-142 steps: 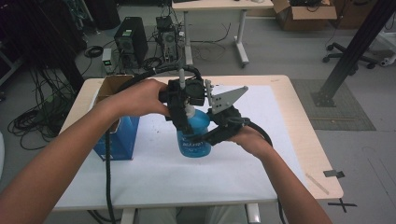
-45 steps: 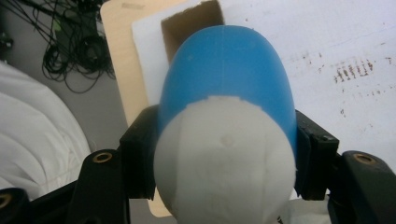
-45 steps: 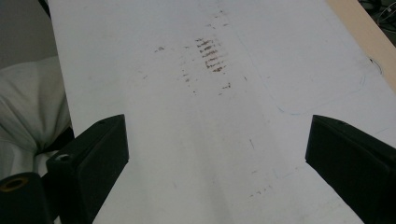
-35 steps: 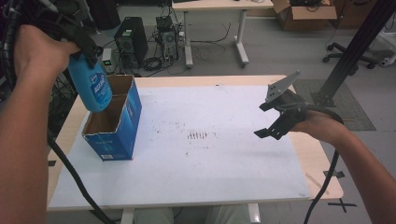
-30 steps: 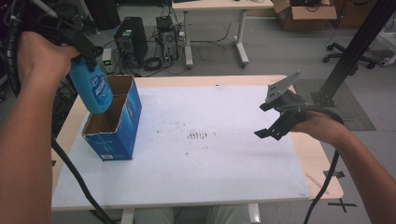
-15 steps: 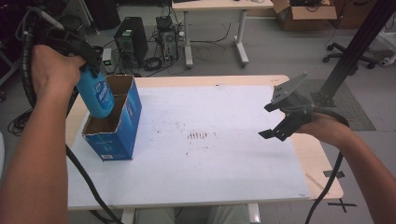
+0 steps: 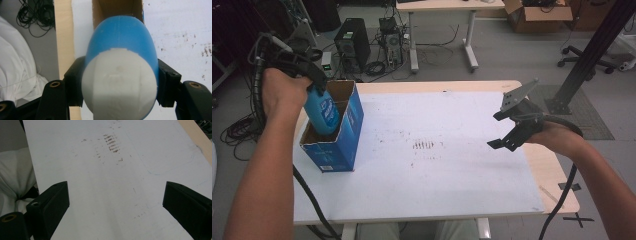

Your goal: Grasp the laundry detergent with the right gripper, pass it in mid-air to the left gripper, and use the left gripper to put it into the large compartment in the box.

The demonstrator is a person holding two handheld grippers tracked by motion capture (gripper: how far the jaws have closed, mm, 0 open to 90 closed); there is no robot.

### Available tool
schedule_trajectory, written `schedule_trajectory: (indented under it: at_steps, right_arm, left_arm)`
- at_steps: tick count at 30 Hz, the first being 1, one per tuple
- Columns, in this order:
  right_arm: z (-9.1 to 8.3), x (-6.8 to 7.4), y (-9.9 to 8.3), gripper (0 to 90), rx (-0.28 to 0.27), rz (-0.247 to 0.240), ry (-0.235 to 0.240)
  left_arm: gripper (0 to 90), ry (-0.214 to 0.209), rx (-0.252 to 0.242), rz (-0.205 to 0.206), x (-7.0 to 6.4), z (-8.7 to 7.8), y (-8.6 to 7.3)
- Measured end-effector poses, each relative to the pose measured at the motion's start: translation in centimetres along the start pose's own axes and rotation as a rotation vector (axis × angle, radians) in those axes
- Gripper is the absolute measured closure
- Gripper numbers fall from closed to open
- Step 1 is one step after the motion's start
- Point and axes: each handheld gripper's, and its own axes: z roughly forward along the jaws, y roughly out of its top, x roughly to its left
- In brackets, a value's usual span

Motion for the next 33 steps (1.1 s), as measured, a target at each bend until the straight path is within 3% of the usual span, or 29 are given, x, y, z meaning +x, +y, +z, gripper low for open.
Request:
schedule_trajectory:
  at_steps: [14, 33]
  right_arm:
    - [-0.1, -0.2, -0.7, 6.7, 0.002, 0.022, -0.005]
    - [0.5, -0.3, -0.8, 7.2, 0.007, 0.026, -0.002]
  left_arm:
    - [38.3, 0.005, 0.003, 0.021, -0.4, 3.8, -0.7]
    - [38.3, 0.012, 0.005, 0.034, -0.7, 7.6, -1.7]
